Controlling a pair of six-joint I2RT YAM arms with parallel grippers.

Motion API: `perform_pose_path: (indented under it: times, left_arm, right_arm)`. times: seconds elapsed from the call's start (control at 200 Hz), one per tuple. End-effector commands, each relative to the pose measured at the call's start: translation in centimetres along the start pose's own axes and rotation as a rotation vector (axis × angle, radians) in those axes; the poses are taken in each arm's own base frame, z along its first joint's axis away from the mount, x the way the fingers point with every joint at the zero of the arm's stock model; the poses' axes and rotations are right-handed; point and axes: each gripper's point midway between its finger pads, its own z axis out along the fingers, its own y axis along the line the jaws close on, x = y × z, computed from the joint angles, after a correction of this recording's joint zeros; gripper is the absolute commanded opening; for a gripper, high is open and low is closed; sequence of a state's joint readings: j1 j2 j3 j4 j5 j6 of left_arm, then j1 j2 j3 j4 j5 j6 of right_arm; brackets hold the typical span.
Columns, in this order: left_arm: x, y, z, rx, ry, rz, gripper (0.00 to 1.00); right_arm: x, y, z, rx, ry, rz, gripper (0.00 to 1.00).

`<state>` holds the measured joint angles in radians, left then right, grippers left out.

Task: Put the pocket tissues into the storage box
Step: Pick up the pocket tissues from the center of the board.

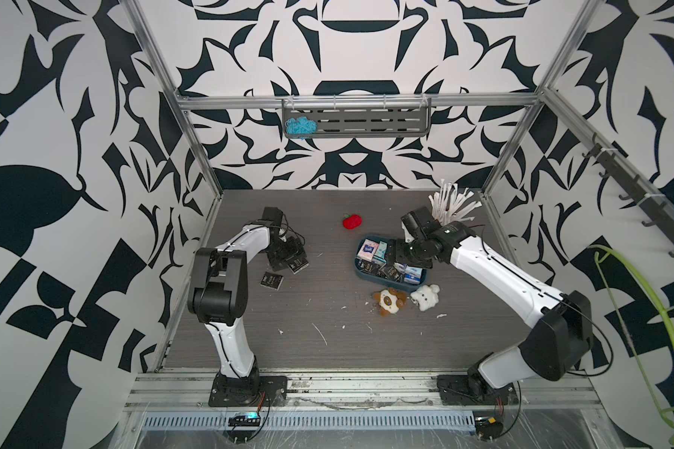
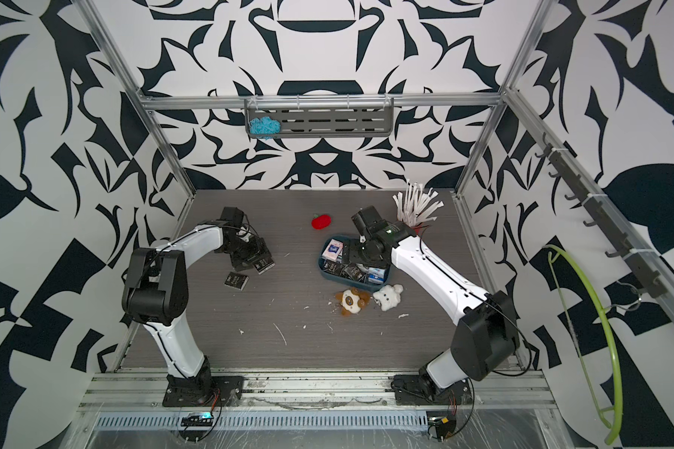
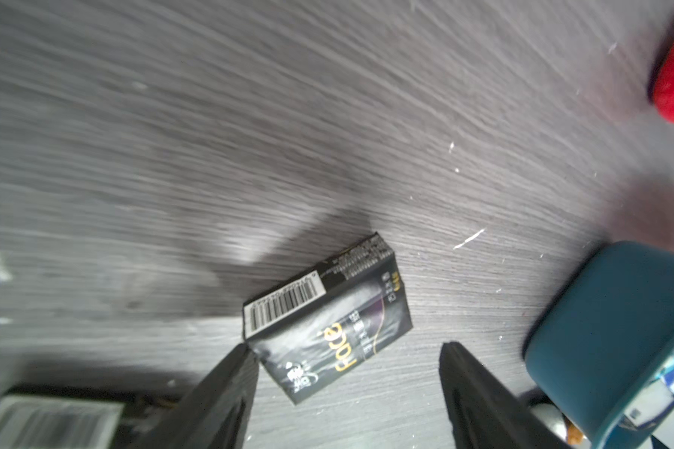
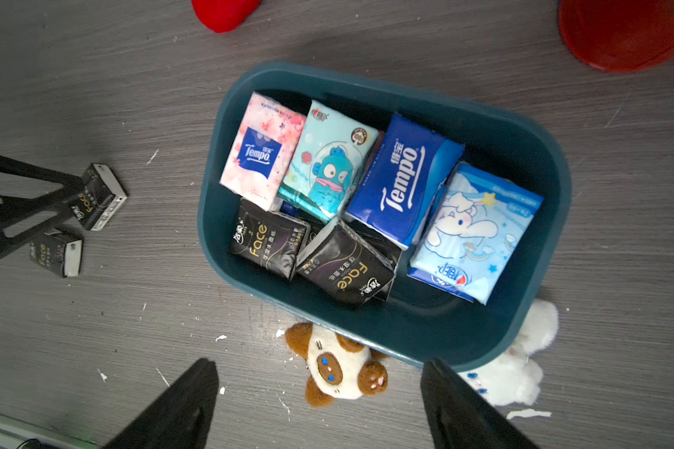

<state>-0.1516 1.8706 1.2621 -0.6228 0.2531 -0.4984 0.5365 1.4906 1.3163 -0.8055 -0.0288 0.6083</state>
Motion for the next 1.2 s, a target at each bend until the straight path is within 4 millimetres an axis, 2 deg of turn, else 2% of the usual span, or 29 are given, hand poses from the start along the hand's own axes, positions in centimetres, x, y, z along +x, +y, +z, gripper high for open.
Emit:
perform_pose_path:
  times: [0.0,0.17,0.395,0.415,0.435,0.515,0.91,1.195]
  left_arm:
    - [1.5,-0.5,0.0,0.023,0.024,0.003,0.8]
    - [2.1,-1.1,0.4,0.021,0.023,0.023,0.8]
    - [-0.2,-0.1,0.3,-0.104,-0.003,0.029,0.81]
    - [-0.4,-0.1,0.2,-0.109,-0.007,0.029,0.83]
    - [-0.5,0.0,0.2,-0.12,-0.01,0.03,0.89]
    - [-0.8,0.3,0.0,-0.148,-0.004,0.038,0.93]
    - [-0.6,0.8,0.7,-0.262,0.019,0.11,0.93]
    - [-0.9,0.1,1.6,-0.27,0.022,0.114,0.93]
  right_arm:
    - [0.3,-0.3,-0.7,0.0,-0.024,0.02,0.87]
    - [0.9,-0.5,-0.5,-0.008,-0.018,0.034,0.87]
    - [0.9,-0.7,-1.0,-0.001,-0.028,0.028,0.87]
    - [0.9,-0.8,-1.0,-0.001,-0.028,0.027,0.87]
    - [0.9,-0.8,-1.0,-0.001,-0.028,0.027,0.87]
    - [1.0,-1.0,-1.0,0.009,-0.029,0.021,0.88]
    - [0.8,-1.1,0.1,0.02,-0.022,0.01,0.88]
    - [0.9,-1.0,0.3,0.022,-0.015,0.004,0.88]
